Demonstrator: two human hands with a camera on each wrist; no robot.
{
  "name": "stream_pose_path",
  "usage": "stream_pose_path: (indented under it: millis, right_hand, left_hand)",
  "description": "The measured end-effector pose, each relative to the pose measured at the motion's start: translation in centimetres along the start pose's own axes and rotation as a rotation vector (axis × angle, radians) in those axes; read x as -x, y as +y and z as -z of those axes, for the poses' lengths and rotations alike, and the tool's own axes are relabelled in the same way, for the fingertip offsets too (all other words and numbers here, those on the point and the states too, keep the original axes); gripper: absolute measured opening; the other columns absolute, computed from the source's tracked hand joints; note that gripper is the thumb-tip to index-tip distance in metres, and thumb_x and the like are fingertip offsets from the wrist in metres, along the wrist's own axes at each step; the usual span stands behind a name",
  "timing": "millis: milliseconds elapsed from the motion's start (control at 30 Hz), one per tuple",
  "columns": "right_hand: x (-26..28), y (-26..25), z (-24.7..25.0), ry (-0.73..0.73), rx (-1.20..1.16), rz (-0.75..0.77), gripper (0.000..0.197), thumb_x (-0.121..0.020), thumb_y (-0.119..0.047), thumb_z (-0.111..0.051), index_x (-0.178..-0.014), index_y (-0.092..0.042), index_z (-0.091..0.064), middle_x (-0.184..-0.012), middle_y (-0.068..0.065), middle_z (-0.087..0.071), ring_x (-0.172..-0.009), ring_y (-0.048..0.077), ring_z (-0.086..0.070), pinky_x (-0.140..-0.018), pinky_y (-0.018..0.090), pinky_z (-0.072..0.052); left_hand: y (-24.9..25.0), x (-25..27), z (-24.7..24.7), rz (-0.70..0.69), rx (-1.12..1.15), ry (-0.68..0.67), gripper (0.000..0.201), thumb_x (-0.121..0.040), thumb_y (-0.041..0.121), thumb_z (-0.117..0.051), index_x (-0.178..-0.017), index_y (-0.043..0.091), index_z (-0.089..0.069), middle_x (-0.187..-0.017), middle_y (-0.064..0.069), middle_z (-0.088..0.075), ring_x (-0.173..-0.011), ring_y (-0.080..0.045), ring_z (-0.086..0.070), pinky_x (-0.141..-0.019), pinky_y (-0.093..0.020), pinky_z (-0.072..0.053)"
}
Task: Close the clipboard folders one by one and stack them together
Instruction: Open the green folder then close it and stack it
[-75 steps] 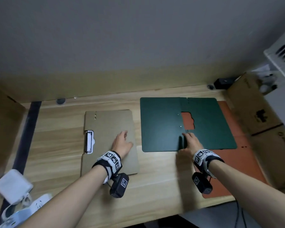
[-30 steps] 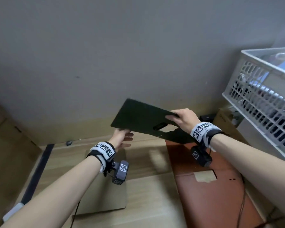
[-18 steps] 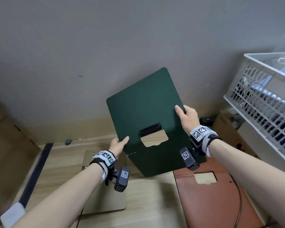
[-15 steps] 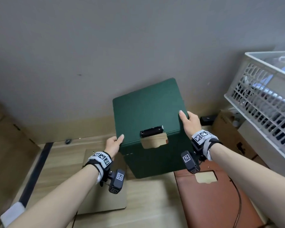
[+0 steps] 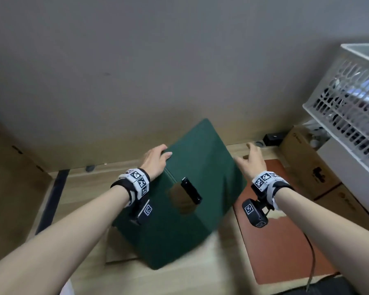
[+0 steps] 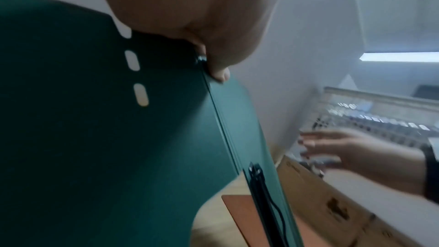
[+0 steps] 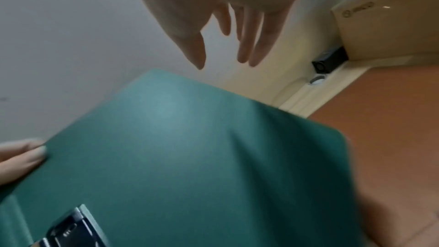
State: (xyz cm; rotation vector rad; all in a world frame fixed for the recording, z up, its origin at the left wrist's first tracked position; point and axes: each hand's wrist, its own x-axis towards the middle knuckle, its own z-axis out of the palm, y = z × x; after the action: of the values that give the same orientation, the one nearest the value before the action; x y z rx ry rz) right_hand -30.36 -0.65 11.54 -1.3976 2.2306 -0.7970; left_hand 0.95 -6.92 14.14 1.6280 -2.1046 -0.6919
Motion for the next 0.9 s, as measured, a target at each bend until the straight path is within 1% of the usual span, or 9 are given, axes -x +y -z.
stream_pose_path:
  millis: [100,167,233,300,400,467,533,667,900]
  right_hand:
    - [1.6,-2.0,-0.6,0.013,0.007,0.244,0.072,-0.084,-0.031,-0.069,-0.145,-0.019,-0.034,-0.147,0.001,-0.031,-0.089,0.015,-0.059,-0.088,0.031,-0.048]
    - [2.6,-2.6,-1.6,-0.089,0.076,0.34,0.073,-0.082,-0.039,-0.07,-0.145,-0.03,-0.034,-0.148,-0.007,-0.03,-0.08,0.01,-0.06,-0.083,0.033,-0.053]
    - [3.5,-2.5,-3.1,-0.236,0.169,0.345,0.071,-0.081,-0.047,-0.069,-0.143,-0.033,-0.037,-0.146,-0.006,-0.038,-0.093,0.014,-0.063,-0.09,0.036,-0.051]
    - [4.1,-1.7,-4.5,-0.316,0.23,0.294,0.06,-0.08,-0.049,-0.07,-0.132,-0.028,-0.051,-0.132,-0.002,-0.052,-0.112,0.02,-0.057,-0.091,0.034,-0.045]
    - [3.8,0.1,-6.2,-0.272,0.247,0.207,0.042,-0.076,-0.045,-0.075,-0.108,-0.02,-0.061,-0.107,0.0,-0.06,-0.103,0.023,-0.059,-0.075,0.028,-0.037]
    - [2.8,1.3,-7.2,-0.251,0.252,0.158,0.04,-0.077,-0.04,-0.076,-0.105,-0.017,-0.062,-0.105,0.001,-0.062,-0.101,0.024,-0.059,-0.075,0.028,-0.035]
    - [1.3,2.5,-8.3,-0.245,0.258,0.099,0.037,-0.079,-0.033,-0.076,-0.108,-0.014,-0.062,-0.11,0.005,-0.062,-0.105,0.027,-0.058,-0.08,0.031,-0.041]
    - [-2.4,5.0,-11.4,-0.327,0.308,-0.029,0.043,-0.079,-0.024,-0.076,-0.116,-0.011,-0.057,-0.124,0.012,-0.053,-0.114,0.034,-0.055,-0.095,0.04,-0.043]
    - [-6.1,7.2,-16.7,-0.493,0.356,-0.151,0.062,-0.071,-0.031,-0.083,-0.12,-0.008,-0.053,-0.129,0.015,-0.046,-0.114,0.041,-0.055,-0.099,0.047,-0.047]
  left_hand:
    - [0.7,0.1,-1.1,-0.168,-0.191,-0.17,0.02,-0.099,0.037,-0.047,-0.098,0.021,-0.058,-0.097,-0.007,-0.069,-0.089,-0.031,-0.062,-0.071,-0.037,-0.05]
    - [1.0,0.4,-2.4,-0.257,-0.285,-0.244,0.021,-0.099,0.04,-0.045,-0.101,0.022,-0.057,-0.097,-0.005,-0.069,-0.089,-0.03,-0.062,-0.064,-0.034,-0.043]
    - [1.1,0.7,-3.9,-0.312,-0.322,-0.296,0.022,-0.099,0.041,-0.045,-0.098,0.021,-0.055,-0.094,-0.007,-0.068,-0.087,-0.031,-0.062,-0.063,-0.033,-0.038]
    - [0.8,0.9,-5.6,-0.316,-0.284,-0.349,0.021,-0.098,0.043,-0.047,-0.093,0.024,-0.055,-0.097,-0.006,-0.068,-0.09,-0.032,-0.062,-0.065,-0.034,-0.041]
    - [-0.4,0.8,-7.8,-0.257,-0.213,-0.381,0.02,-0.095,0.044,-0.05,-0.101,0.028,-0.061,-0.11,-0.003,-0.069,-0.1,-0.03,-0.062,-0.072,-0.035,-0.045]
    - [-1.5,0.5,-9.0,-0.236,-0.147,-0.331,0.024,-0.096,0.033,-0.054,-0.118,0.027,-0.06,-0.122,-0.001,-0.065,-0.113,-0.027,-0.058,-0.085,-0.037,-0.048]
    - [-3.0,0.2,-9.7,-0.218,-0.102,-0.292,0.037,-0.094,0.021,-0.054,-0.131,0.022,-0.054,-0.133,0.0,-0.057,-0.126,-0.023,-0.049,-0.102,-0.04,-0.043]
    - [-7.5,0.5,-10.1,-0.026,-0.076,-0.2,0.043,-0.091,0.012,-0.054,-0.134,0.018,-0.051,-0.14,-0.001,-0.05,-0.132,-0.02,-0.043,-0.11,-0.038,-0.037]
    - [-15.4,5.0,-11.6,0.511,-0.112,-0.253,0.05,-0.089,0.015,-0.061,-0.137,0.008,-0.047,-0.137,-0.01,-0.047,-0.123,-0.026,-0.054,-0.105,-0.039,-0.044]
